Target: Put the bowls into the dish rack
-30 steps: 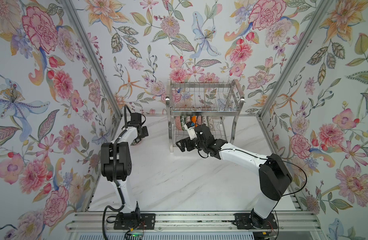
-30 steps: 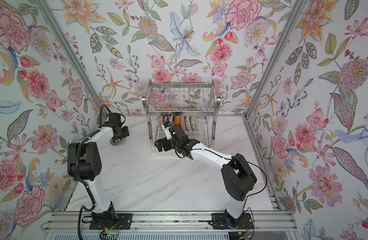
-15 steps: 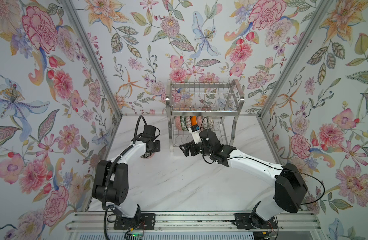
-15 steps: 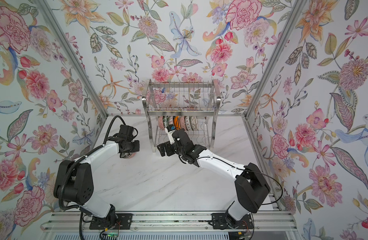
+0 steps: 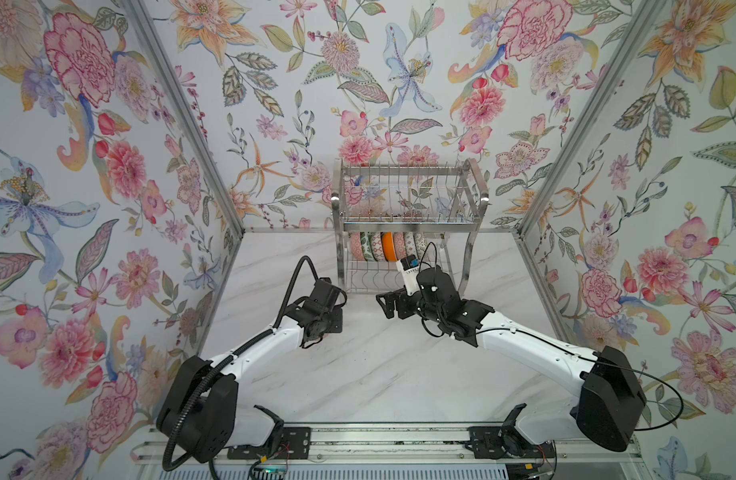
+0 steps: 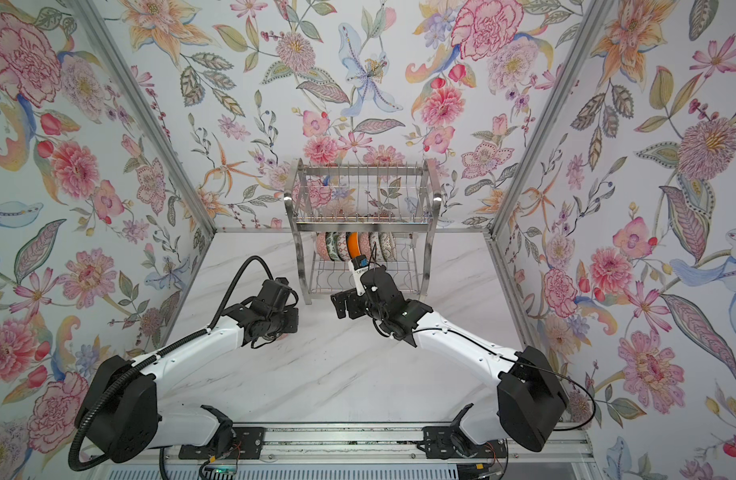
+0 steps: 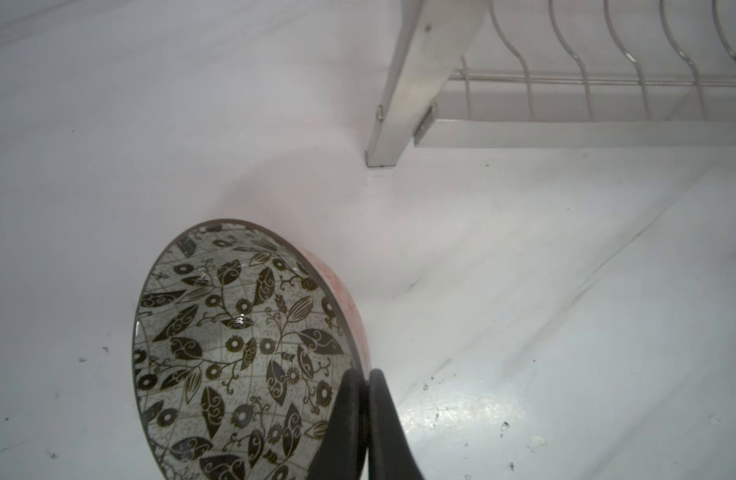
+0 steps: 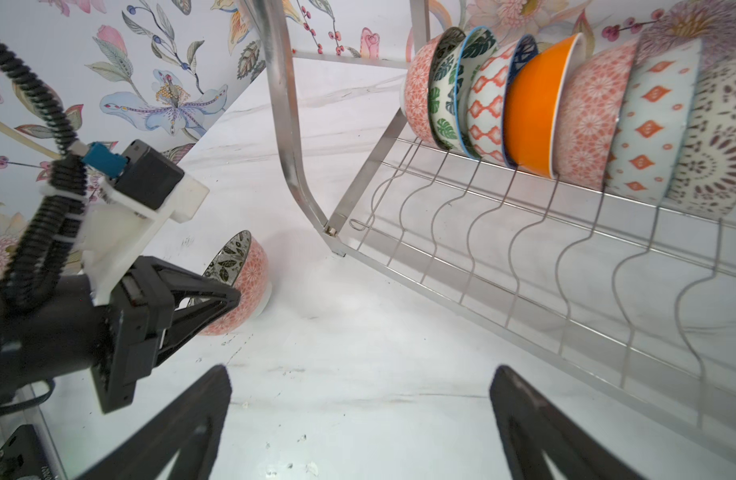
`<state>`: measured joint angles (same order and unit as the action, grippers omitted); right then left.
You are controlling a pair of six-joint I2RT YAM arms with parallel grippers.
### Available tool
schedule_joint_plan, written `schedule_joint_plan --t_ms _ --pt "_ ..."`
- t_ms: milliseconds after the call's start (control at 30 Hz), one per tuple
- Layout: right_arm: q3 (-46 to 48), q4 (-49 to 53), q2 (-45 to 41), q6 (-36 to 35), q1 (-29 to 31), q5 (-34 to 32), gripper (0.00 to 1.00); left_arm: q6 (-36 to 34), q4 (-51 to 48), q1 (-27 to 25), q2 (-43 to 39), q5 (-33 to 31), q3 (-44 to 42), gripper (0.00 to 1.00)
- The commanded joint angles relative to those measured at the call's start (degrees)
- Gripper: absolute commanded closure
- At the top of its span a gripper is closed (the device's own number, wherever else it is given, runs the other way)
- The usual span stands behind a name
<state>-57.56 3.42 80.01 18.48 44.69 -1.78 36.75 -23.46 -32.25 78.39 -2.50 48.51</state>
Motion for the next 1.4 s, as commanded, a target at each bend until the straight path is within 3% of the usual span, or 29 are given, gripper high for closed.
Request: schedule_joint_plan --t_ms 0,233,433,900,1233,1300,1367 --pt "1.5 1.9 -2.9 0.8 -1.2 -2.2 0.01 3.7 2.2 -4.1 0.3 -3.7 2.8 1.0" --pt "5.9 3.5 -9.7 2.3 -5.9 -2.3 0.01 3.5 1.8 -12.5 9.3 -7.1 11.7 1.0" --pt "8.5 6.4 -14.6 2.4 -11.1 -2.5 0.01 2.7 1.3 -16.5 18.2 -7.2 19.1 1.0" --pt "9.9 7.0 -16.5 2.4 -17.4 0.8 0.01 2.0 1.5 -21.1 28.4 -2.9 26.4 0.99" --pt "10.2 6.5 -16.3 2.6 -17.5 1.6 0.01 -0.3 1.6 -21.5 28.2 -2.4 26.9 0.65" --pt "10.2 6.5 -16.4 2.8 -17.4 1.9 0.01 -1.1 1.8 -21.5 27.4 -3.0 26.9 0.52" --pt "10.2 6.4 -16.7 2.9 -17.5 2.1 0.01 -1.7 1.6 -21.5 26.5 -3.4 26.9 0.27"
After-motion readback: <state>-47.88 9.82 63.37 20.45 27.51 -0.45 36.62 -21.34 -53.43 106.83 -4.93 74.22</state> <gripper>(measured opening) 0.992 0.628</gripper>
